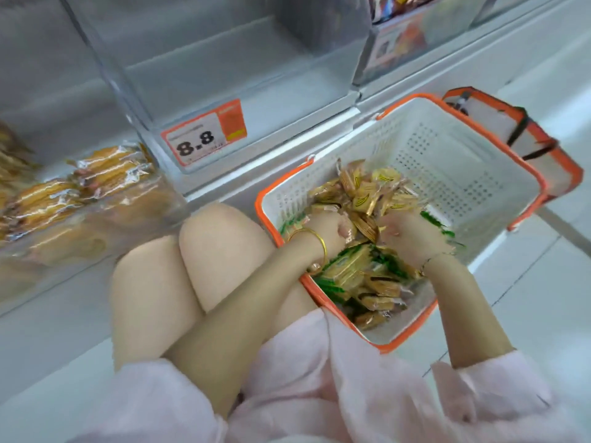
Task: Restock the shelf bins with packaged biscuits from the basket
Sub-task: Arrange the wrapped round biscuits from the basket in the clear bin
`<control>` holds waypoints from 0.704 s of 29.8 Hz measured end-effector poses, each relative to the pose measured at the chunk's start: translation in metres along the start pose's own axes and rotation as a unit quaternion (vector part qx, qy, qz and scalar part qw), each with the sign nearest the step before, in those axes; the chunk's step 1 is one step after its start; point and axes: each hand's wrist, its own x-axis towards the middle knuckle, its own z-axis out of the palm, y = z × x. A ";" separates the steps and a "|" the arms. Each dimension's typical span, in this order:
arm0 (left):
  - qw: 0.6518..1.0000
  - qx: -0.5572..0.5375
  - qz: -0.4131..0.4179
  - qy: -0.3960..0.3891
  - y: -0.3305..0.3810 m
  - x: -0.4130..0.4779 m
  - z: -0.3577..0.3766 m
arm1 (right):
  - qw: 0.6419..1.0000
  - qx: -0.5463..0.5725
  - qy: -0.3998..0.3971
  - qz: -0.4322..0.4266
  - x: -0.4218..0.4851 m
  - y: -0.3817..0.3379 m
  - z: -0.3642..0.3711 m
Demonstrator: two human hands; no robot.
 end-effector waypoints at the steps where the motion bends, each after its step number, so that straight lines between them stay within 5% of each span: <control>1: 0.999 0.029 -0.014 -0.003 -0.005 0.009 0.006 | 1.000 0.000 0.001 0.001 0.002 0.002 0.006; 7: 0.982 0.189 0.009 -0.002 -0.032 0.048 0.021 | 0.992 0.049 0.106 0.043 0.026 -0.014 0.026; 13: 0.960 0.275 0.039 -0.035 -0.044 0.068 0.026 | 0.993 0.043 0.030 0.105 0.054 -0.021 0.036; 21: 0.944 0.321 0.059 -0.049 -0.062 0.096 0.036 | 0.992 0.045 0.045 0.110 0.066 -0.015 0.044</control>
